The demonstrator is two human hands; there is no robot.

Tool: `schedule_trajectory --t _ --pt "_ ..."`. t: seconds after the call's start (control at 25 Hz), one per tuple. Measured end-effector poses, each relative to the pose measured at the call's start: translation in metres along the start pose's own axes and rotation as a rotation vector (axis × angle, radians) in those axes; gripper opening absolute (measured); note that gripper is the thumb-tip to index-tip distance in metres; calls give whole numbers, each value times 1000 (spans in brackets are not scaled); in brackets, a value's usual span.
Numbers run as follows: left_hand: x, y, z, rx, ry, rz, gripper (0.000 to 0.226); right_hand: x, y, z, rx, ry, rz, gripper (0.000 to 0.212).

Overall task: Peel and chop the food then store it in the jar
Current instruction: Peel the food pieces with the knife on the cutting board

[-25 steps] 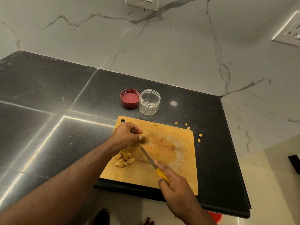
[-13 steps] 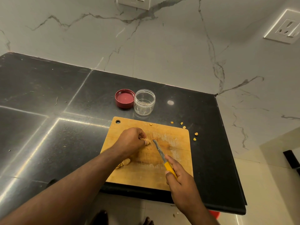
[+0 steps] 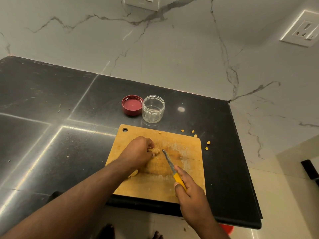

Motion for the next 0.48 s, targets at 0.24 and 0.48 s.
schedule_trajectory --t 0.24,0.48 --pt "-1 -4 3 -50 61 17 36 5 -1 1 24 26 4 47" --pt "2 -12 4 -133 267 185 48 9 -2 1 23 29 21 47"
Point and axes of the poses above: each hand's wrist, its own z-axis towards the middle knuckle, its own y-axis out of the palm, x = y × z, the point moved 3 cm from there along z, towards the middle knuckle, and after that the axes turned 12 degrees about z, right-handed, at the moved point
